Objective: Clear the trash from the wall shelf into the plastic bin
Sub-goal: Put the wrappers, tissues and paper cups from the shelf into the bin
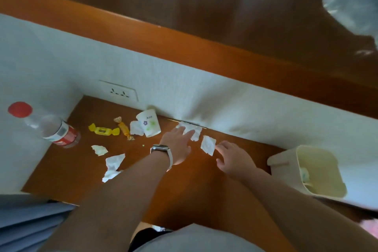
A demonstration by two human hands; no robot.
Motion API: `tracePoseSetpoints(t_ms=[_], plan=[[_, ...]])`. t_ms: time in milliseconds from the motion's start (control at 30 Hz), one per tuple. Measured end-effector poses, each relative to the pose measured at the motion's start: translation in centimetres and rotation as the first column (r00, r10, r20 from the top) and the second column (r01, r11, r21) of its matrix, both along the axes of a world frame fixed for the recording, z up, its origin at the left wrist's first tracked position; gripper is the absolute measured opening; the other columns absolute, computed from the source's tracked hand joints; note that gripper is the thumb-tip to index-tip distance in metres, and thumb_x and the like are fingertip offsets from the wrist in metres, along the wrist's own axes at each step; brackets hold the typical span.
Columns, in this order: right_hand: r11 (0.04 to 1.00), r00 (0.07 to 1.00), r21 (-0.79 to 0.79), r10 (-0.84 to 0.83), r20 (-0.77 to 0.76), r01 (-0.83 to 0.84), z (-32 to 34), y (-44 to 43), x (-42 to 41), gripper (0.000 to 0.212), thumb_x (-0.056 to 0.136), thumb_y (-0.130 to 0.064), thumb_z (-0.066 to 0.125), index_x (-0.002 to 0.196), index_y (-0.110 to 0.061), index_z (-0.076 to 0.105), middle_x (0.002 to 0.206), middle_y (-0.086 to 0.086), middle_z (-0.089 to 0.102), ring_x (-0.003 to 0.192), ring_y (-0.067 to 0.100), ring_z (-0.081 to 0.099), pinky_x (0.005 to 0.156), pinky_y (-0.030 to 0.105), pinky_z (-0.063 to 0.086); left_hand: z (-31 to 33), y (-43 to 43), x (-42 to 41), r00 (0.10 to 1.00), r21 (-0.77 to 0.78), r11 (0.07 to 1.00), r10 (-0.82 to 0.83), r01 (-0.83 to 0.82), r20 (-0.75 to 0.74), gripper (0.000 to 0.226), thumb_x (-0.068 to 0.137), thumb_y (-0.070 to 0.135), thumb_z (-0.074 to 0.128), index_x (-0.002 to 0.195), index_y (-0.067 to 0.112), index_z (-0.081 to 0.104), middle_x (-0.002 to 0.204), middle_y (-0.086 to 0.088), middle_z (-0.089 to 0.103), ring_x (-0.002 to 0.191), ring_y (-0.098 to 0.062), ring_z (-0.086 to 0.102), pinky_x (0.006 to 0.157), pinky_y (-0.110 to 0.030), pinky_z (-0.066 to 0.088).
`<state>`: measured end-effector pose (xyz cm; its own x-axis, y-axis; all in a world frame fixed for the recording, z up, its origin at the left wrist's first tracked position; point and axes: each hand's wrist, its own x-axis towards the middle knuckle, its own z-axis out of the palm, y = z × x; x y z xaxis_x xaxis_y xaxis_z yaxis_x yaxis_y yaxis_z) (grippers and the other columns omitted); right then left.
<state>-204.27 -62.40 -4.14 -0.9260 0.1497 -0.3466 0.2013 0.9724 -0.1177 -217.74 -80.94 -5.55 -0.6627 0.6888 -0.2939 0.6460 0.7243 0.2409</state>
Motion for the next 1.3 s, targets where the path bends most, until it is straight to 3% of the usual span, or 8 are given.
tracePoseSetpoints(t_ms=[100, 367, 600, 833, 967, 1300], plan=[[1.000, 1.000, -0.012, 0.012, -0.001, -0.012, -0.7, -0.1, -0.9, 0.048, 0.095, -0.034, 0.049, 0.141, -0.021, 0.043, 0.144, -0.001, 0.046, 0.129, 0.019, 0.044, 0.097, 0.032, 0.045, -0.8, 0.3, -0.1, 0.999, -0.037, 0.999, -0.018, 0.020, 0.033, 0.062, 0.096, 0.042, 0.047, 0.151, 0.036, 0.018, 0.160, -0.004, 0.017, 0.145, -0.027, 0.018, 0.111, -0.047, 0.029], [0.996, 0.997, -0.070, 0.044, -0.056, -0.048, -2.3, -0.6, -3.4, 0.050, 0.090, -0.027, 0.056, 0.138, -0.026, 0.043, 0.139, 0.000, 0.045, 0.118, 0.021, 0.048, 0.086, 0.034, 0.051, -2.5, -1.3, 0.7, 0.997, -0.041, 0.998, -0.038, 0.041, 0.067, 0.066, 0.094, 0.040, 0.047, 0.151, 0.034, 0.015, 0.162, -0.003, 0.008, 0.148, -0.026, 0.005, 0.117, -0.050, 0.016], [0.996, 0.999, -0.087, 0.033, -0.036, -0.036, -4.0, -1.6, -2.5, 0.043, 0.092, -0.021, 0.058, 0.134, -0.024, 0.051, 0.135, 0.002, 0.049, 0.115, 0.022, 0.049, 0.086, 0.032, 0.049, -2.9, -0.6, 1.0, 0.997, -0.087, 0.994, -0.066, 0.062, -0.041, 0.065, 0.093, 0.048, 0.047, 0.150, 0.033, 0.019, 0.157, -0.007, 0.021, 0.142, -0.032, 0.019, 0.111, -0.051, 0.025], [0.994, 0.999, -0.106, -0.010, -0.053, 0.004, -4.7, -1.8, -0.8, 0.028, 0.093, -0.014, 0.055, 0.121, -0.018, 0.060, 0.109, -0.001, 0.058, 0.096, 0.015, 0.053, 0.074, 0.023, 0.041, -3.3, -0.2, 1.7, 0.992, -0.046, 0.997, -0.073, 0.068, -0.103, 0.060, 0.093, 0.045, 0.047, 0.144, 0.017, 0.034, 0.143, -0.004, 0.042, 0.129, -0.027, 0.038, 0.103, -0.045, 0.038], [0.988, 0.997, -0.147, -0.056, -0.055, 0.047, -4.9, -1.7, 0.4, 0.024, 0.094, -0.013, 0.053, 0.114, -0.017, 0.065, 0.101, -0.003, 0.061, 0.083, 0.006, 0.044, 0.069, 0.020, 0.035, -3.3, 0.0, 0.9, 0.988, -0.006, 0.997, -0.083, 0.083, -0.129, 0.048, 0.094, 0.044, 0.043, 0.133, 0.016, 0.047, 0.131, -0.002, 0.051, 0.119, -0.023, 0.047, 0.098, -0.041, 0.041], [0.975, 0.982, -0.172, -0.161, -0.097, 0.143, -2.3, -0.8, 1.1, 0.020, 0.095, -0.018, 0.051, 0.110, -0.017, 0.064, 0.088, -0.013, 0.049, 0.072, 0.002, 0.046, 0.057, 0.010, 0.028, -1.7, 0.1, 1.4, 0.988, 0.152, 0.987, -0.035, 0.058, -0.153, 0.037, 0.096, 0.039, 0.041, 0.122, 0.018, 0.057, 0.120, 0.002, 0.058, 0.106, -0.016, 0.052, 0.087, -0.031, 0.045]])
